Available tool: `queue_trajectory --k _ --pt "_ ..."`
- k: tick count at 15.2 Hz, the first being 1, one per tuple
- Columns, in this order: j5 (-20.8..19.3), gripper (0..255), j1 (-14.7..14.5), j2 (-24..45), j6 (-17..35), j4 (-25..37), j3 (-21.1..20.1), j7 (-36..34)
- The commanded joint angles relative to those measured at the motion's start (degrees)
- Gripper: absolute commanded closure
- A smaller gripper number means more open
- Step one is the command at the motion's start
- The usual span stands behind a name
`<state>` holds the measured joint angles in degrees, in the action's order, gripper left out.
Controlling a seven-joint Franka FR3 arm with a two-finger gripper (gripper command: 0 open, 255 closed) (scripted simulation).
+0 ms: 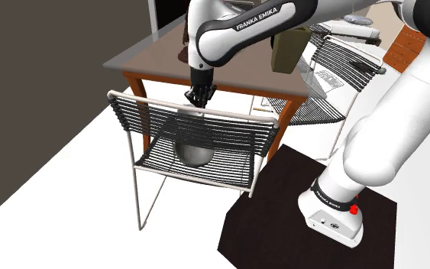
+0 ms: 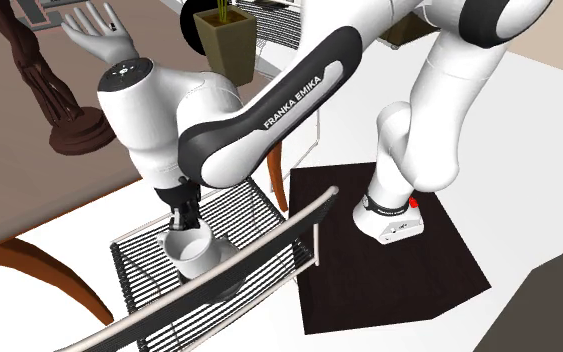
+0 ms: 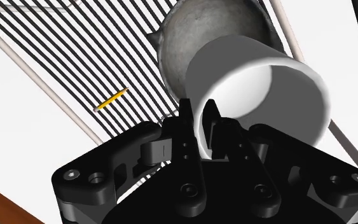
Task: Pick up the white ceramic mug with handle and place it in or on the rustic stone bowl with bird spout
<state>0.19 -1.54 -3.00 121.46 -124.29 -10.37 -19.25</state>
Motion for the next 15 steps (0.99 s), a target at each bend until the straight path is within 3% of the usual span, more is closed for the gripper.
queue_trajectory --k 1,12,15 --pt "-0.14 255 -0.05 0.65 1.72 -1.03 -0.08 -0.21" --pt "-1.32 255 -0.11 5.48 10.64 -5.21 -0.14 -1.11" --pt "-1.32 255 -0.11 5.48 10.64 -5.21 -0.13 -1.11"
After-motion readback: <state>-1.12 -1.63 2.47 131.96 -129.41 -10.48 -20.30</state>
